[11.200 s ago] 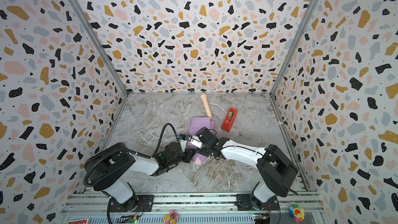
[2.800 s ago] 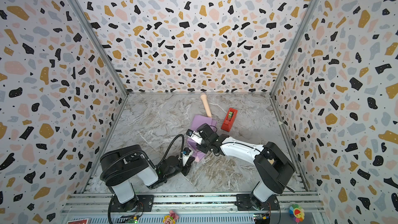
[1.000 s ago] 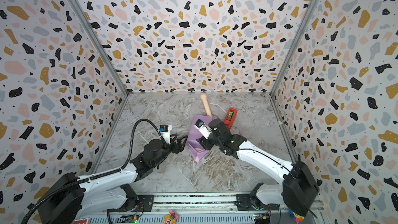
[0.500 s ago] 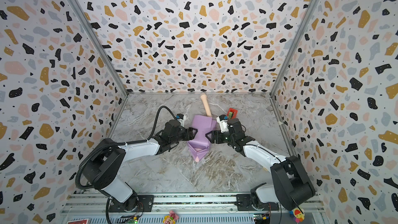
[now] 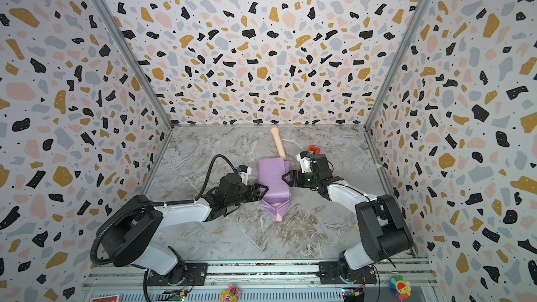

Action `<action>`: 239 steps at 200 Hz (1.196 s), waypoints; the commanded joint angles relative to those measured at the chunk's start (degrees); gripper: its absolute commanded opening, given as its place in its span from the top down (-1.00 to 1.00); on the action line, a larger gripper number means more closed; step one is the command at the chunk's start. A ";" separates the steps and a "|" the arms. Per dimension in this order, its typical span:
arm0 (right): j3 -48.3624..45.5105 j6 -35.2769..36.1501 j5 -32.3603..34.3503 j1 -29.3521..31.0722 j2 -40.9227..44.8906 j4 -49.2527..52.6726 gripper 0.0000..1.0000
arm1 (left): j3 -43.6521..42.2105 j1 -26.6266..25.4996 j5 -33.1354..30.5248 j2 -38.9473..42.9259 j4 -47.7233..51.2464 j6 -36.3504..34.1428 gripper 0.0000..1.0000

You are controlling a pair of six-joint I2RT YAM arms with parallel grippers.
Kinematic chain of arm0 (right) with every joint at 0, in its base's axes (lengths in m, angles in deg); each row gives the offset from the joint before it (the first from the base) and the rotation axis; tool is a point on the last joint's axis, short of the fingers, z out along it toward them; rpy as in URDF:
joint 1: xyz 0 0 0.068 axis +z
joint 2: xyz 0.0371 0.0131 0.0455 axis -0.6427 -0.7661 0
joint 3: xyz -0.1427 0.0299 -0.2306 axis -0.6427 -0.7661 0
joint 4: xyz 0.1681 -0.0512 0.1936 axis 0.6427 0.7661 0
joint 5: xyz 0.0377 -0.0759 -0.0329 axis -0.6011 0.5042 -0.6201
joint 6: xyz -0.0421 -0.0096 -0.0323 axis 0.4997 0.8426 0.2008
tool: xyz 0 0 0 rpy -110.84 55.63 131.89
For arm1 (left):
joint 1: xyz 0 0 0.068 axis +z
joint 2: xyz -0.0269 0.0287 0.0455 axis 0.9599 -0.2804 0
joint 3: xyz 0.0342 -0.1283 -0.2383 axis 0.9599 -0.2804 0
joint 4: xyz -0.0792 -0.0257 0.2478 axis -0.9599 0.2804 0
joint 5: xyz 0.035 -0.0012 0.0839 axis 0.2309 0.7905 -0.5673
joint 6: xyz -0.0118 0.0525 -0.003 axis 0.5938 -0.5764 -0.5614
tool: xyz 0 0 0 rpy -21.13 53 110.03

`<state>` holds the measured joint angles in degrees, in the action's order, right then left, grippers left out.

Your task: Wrap the gift box in paper

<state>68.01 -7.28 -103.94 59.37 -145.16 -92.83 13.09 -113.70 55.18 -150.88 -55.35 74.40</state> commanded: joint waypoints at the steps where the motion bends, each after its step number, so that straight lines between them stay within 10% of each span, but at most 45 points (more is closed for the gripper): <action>1: -1.69 4.47 7.86 -0.42 8.26 9.34 -0.58 | 1.42 0.03 -9.64 5.57 6.37 -4.57 -0.48; 49: -17.76 -7.33 2.40 6.91 21.93 8.32 -0.32 | -3.15 -0.29 -6.09 12.12 10.44 -7.49 -0.41; 104: -23.69 -24.91 5.71 19.64 15.40 -7.38 0.13 | -7.40 -1.56 -4.82 16.05 9.07 -7.94 -0.41; 239: -24.04 -29.32 14.54 23.78 7.00 -11.56 0.52 | -11.14 -2.25 -2.37 17.06 6.43 -8.60 -0.38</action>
<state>44.04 -35.87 -92.21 82.60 -137.27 -105.31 3.93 -115.28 51.99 -135.29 -46.54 66.79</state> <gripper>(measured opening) 0.250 0.694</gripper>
